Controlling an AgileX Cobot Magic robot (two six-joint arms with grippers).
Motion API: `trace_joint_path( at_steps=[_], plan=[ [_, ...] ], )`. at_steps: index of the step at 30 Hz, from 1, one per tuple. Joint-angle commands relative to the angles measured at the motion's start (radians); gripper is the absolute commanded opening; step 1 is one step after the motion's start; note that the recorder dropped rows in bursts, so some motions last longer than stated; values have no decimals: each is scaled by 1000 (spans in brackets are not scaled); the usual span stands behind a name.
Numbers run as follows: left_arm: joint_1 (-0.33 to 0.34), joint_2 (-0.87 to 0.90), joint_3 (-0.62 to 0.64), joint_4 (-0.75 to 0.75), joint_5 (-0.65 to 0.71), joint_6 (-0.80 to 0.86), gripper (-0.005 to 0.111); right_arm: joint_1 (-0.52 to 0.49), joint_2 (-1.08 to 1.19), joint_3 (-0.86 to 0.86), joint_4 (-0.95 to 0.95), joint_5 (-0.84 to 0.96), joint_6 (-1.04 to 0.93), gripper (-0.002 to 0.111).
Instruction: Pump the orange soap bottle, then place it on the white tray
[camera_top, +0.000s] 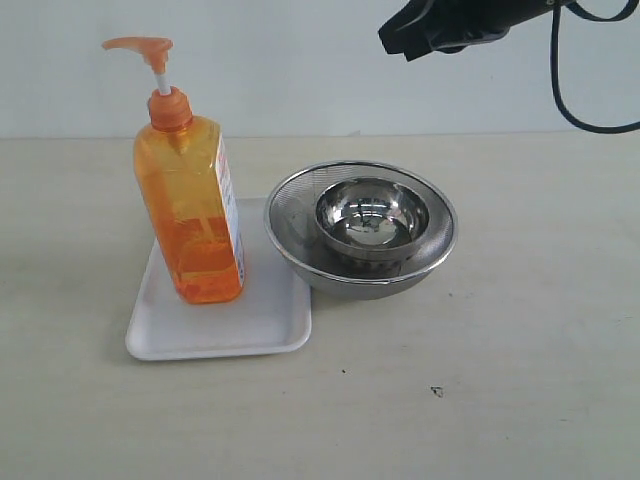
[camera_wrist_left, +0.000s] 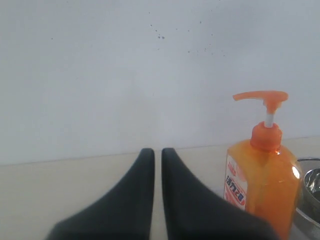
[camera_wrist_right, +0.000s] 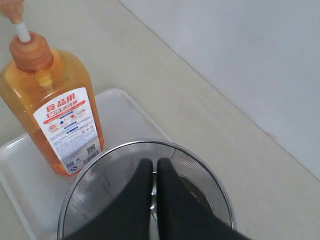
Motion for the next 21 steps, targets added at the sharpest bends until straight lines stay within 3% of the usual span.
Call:
trace_joint_path(
  at_steps=[1,21],
  plan=[
    [-4,-3,4,-6,-14,-10,5,-2,-9,0,7,0,1,0],
    [-4,-3,4,-6,-14,-10,5,-2,-25,0,-13,-12,48,0]
  ],
)
